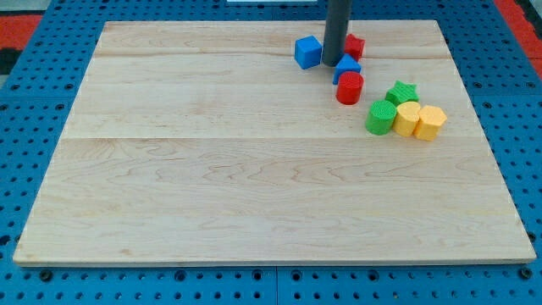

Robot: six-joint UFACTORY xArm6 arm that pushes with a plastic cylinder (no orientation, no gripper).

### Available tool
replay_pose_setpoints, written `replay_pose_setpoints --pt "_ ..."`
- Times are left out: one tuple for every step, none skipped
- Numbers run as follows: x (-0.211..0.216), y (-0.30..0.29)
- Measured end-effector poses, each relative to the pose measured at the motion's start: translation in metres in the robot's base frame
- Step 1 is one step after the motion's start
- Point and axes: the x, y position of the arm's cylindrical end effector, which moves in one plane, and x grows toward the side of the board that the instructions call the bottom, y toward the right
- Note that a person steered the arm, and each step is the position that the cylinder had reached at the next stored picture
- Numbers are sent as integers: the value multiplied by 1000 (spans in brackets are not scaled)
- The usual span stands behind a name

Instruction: Push the blue cube closer to the red star

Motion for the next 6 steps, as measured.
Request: replay_pose_setpoints --pt "1 -1" --pt "47 -33" --pt "52 -82" --pt "22 -88" --pt "5 -62" --pt "-6 -36"
